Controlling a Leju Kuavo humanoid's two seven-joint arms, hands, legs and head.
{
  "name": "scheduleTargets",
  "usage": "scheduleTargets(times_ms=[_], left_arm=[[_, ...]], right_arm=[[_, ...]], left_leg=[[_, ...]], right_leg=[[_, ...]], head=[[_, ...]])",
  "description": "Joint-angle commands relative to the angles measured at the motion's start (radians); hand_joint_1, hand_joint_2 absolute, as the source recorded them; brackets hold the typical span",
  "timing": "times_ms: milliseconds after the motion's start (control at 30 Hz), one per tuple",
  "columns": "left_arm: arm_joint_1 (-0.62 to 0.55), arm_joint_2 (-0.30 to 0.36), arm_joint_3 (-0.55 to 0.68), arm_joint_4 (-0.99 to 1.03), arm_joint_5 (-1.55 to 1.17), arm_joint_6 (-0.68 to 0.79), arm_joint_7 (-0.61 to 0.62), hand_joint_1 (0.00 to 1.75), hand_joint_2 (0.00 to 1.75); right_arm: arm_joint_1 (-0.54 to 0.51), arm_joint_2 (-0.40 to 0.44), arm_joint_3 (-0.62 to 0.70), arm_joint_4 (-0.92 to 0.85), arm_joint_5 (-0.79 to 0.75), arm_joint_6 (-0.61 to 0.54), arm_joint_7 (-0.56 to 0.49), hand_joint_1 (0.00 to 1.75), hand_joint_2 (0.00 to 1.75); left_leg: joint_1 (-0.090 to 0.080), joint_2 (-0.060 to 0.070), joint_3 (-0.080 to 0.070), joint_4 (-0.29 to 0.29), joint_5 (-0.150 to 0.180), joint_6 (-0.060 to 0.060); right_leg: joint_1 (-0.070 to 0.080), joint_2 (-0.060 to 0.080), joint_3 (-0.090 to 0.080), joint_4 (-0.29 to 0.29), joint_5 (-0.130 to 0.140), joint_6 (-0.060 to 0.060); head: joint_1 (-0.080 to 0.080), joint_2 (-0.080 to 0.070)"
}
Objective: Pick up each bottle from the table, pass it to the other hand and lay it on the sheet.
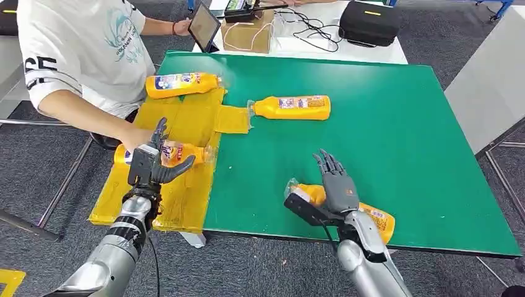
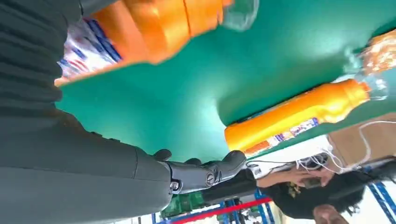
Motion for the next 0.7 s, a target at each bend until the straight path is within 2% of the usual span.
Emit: scheduleTargets(times_ms=[33, 200, 267, 400, 500, 633, 700], left_arm=[[-0.017, 0.006, 0.045, 0.026, 0.003, 0.006, -0.001, 0.00, 1.75], [-0.017, 0.005, 0.052, 0.024, 0.006, 0.009, -0.005, 0.00, 1.75], [-0.011, 0.005, 0.055, 0.017, 0.009, 0.008, -0.004, 0.00, 1.75], [0.014, 0.013, 0.065, -0.005, 0.014, -0.005, -0.004, 0.00, 1.75], [0.015, 0.013, 0.066, -0.007, 0.014, -0.007, -0.004, 0.00, 1.75], [0.028, 0.010, 0.074, -0.023, 0.016, -0.023, 0.003, 0.00, 1.75], [0.029, 0.011, 0.075, -0.023, 0.016, -0.024, 0.004, 0.00, 1.75]], right_arm=[[0.122, -0.018, 0.020, -0.230, -0.006, -0.040, -0.024, 0.00, 1.75], [0.128, -0.022, 0.011, -0.272, -0.013, -0.064, -0.046, 0.00, 1.75], [0.146, -0.046, 0.016, -0.303, 0.025, -0.044, -0.022, 0.00, 1.75], [0.242, -0.123, -0.007, -0.352, 0.142, 0.060, 0.103, 0.00, 1.75], [0.256, -0.130, -0.012, -0.350, 0.142, 0.056, 0.102, 0.00, 1.75], [0.308, -0.146, -0.039, -0.330, 0.210, 0.088, 0.183, 0.00, 1.75], [0.315, -0.149, -0.040, -0.328, 0.209, 0.087, 0.183, 0.00, 1.75]], left_leg=[[0.000, 0.000, 0.002, 0.000, -0.001, -0.001], [0.001, 0.001, 0.002, 0.001, -0.002, -0.001], [0.001, 0.001, 0.003, 0.001, -0.003, -0.001], [0.001, -0.001, 0.003, 0.000, -0.002, -0.001], [0.001, -0.001, 0.003, 0.000, -0.002, -0.001], [0.000, 0.000, 0.001, 0.000, -0.002, -0.001], [0.001, -0.001, 0.003, 0.000, -0.003, -0.001]], right_leg=[[0.001, -0.001, 0.001, 0.000, -0.002, -0.001], [0.001, 0.000, 0.002, 0.000, -0.002, -0.002], [0.001, 0.000, 0.003, 0.001, -0.002, -0.002], [0.001, -0.002, 0.004, -0.001, -0.003, -0.001], [0.001, -0.002, 0.004, -0.001, -0.002, -0.001], [0.000, 0.000, 0.001, 0.000, -0.001, -0.001], [0.001, -0.002, 0.003, -0.001, -0.003, -0.002]], head=[[0.000, 0.000], [0.000, 0.000], [0.000, 0.000], [0.000, 0.000], [0.000, 0.000], [0.000, 0.000], [0.000, 0.000]])
